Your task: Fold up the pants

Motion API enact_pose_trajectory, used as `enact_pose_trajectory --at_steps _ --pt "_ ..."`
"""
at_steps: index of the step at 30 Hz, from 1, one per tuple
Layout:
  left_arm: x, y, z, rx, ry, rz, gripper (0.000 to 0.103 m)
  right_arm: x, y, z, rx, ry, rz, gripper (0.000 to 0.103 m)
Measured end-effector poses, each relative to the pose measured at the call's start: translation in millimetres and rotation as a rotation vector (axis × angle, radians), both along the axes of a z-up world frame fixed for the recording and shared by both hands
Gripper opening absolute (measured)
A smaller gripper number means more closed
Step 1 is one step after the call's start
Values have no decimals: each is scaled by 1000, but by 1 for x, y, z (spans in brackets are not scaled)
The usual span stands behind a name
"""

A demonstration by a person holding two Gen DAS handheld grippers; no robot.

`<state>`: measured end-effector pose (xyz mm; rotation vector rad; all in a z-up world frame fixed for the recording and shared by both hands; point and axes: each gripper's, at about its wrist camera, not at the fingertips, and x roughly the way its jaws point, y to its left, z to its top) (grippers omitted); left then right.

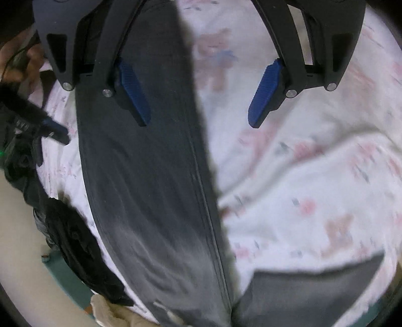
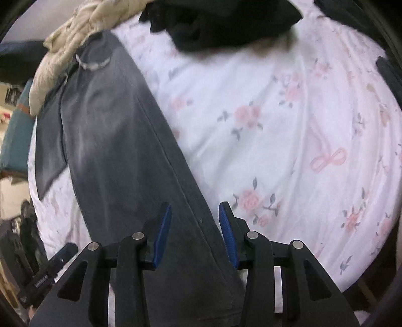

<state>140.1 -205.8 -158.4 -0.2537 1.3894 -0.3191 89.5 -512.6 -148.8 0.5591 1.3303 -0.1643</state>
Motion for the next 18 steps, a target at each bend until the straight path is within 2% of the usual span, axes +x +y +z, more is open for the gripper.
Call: enact_pose_trajectory --at_steps 3,6,12,14,17,18 --pt "-13 -8 -12 -10 75 -6 73 -5 5 -13 -55 70 50 42" --pt "-36 -16 -12 13 84 -66 72 -19 5 -14 -97 109 47 48" --pt "-88 -15 -22 -17 215 -61 72 -63 6 -10 9 159 -29 53" --pt "-102 -19 -21 -16 219 -87 72 -79 7 -13 14 187 -38 53" --pt "-112 -29 -19 1 172 -122 71 -95 8 -18 20 226 -72 53" --pt "-114 -30 -19 -4 167 -132 61 -95 9 -17 19 228 -66 53"
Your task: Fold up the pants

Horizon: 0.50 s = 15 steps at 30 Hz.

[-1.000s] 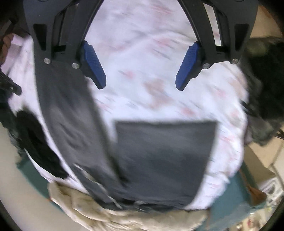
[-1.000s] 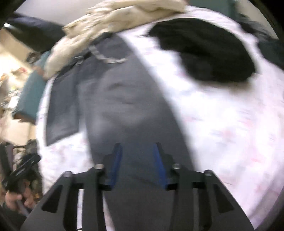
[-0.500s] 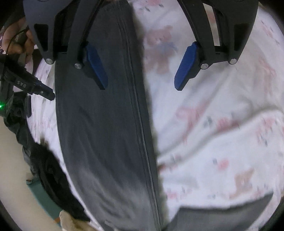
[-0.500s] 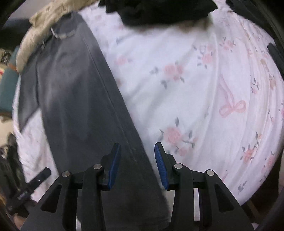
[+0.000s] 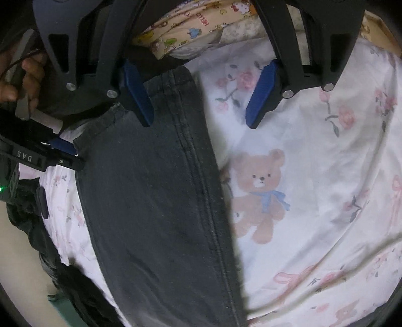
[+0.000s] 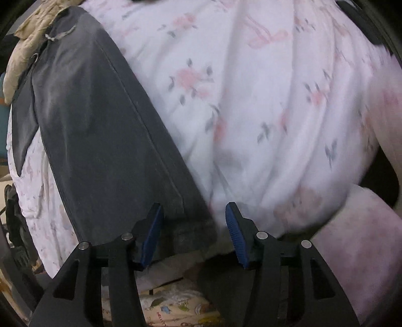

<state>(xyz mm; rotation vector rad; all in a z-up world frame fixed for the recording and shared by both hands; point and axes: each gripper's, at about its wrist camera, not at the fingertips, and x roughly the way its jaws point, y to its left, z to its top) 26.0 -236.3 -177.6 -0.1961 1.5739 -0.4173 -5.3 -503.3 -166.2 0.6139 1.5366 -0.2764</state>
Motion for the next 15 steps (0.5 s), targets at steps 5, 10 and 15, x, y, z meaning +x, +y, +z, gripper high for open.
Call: enact_pose_trajectory --at_steps 5,10,15 --pt "-6 -6 0 -25 -12 -69 13 -5 3 -7 25 73 30 28" --pt "-9 -2 13 -69 -47 -68 3 -14 13 14 -16 31 95 11" --pt "-6 22 40 -162 -95 -30 3 -6 37 55 -18 -116 154 10"
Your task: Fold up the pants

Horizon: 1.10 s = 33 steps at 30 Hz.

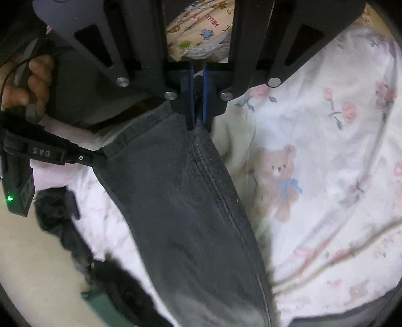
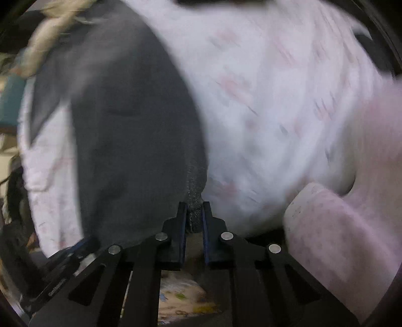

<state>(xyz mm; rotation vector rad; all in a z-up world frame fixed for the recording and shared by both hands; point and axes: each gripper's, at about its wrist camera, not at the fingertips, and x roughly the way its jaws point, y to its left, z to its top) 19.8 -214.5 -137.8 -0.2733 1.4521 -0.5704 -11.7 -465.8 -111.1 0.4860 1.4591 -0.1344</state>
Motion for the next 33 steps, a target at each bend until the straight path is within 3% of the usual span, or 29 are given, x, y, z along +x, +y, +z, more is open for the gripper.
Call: enact_pose_trajectory --at_steps 4,7,11,15,20,25,29,33 --pt "12 25 25 -54 -3 52 3 0 10 36 -12 -90 15 10" --pt "32 33 40 -86 38 74 3 6 3 70 13 -194 -6 10" --pt "67 55 86 -117 -47 114 3 32 10 117 55 -337 -7 10" --pt "130 61 128 -114 -139 136 3 89 9 156 109 -453 12 10" --pt "231 46 177 -83 -247 154 3 191 22 183 120 -560 48 10" --pt "331 31 190 46 -365 109 3 303 21 192 94 -609 92 10" --pt "405 25 174 164 -407 63 3 378 25 179 40 -599 167 10" --pt "470 22 147 245 -412 65 3 454 31 145 0 -555 218 10"
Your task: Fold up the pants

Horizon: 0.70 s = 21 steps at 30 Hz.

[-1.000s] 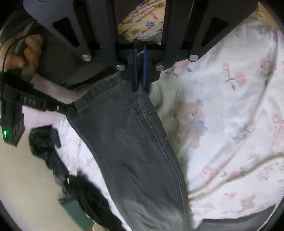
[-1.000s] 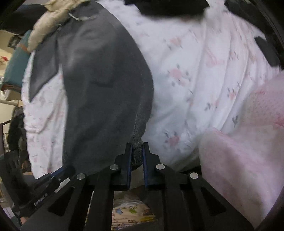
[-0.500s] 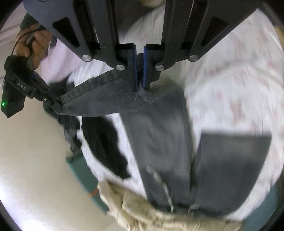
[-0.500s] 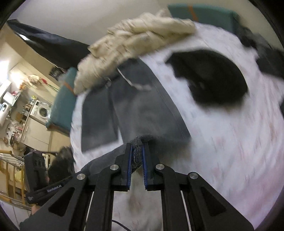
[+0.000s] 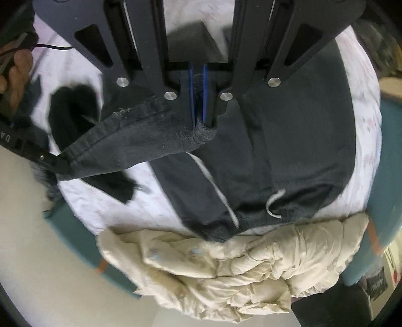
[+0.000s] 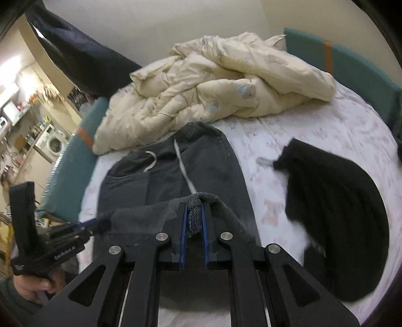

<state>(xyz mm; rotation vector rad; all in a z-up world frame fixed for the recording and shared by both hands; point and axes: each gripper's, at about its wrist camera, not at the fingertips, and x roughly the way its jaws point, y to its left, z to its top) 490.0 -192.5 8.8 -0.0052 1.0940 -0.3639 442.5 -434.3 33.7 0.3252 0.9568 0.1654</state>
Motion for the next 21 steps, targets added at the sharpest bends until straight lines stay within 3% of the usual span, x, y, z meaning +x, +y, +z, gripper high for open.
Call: enact_pose_trajectory --at_steps 3,6,10,15,16,19,21 --pt "34 1 -17 -8 29 33 3 44 2 -28 12 31 8 10" --pt "59 1 -27 9 7 62 3 81 -1 -55 123 65 -5 10" --pt "95 -4 -65 81 57 78 4 112 5 -90 87 130 -28 10" --pt "121 0 -105 33 76 107 8 135 0 -137 61 179 -90 10" --pt "124 -1 -108 23 91 110 12 141 -2 -146 66 196 -102 10" --pt "132 -4 -111 2 129 77 30 159 -6 -157 92 214 -131 25" --pt "128 1 -106 -23 104 84 36 162 -12 -152 135 161 -131 72"
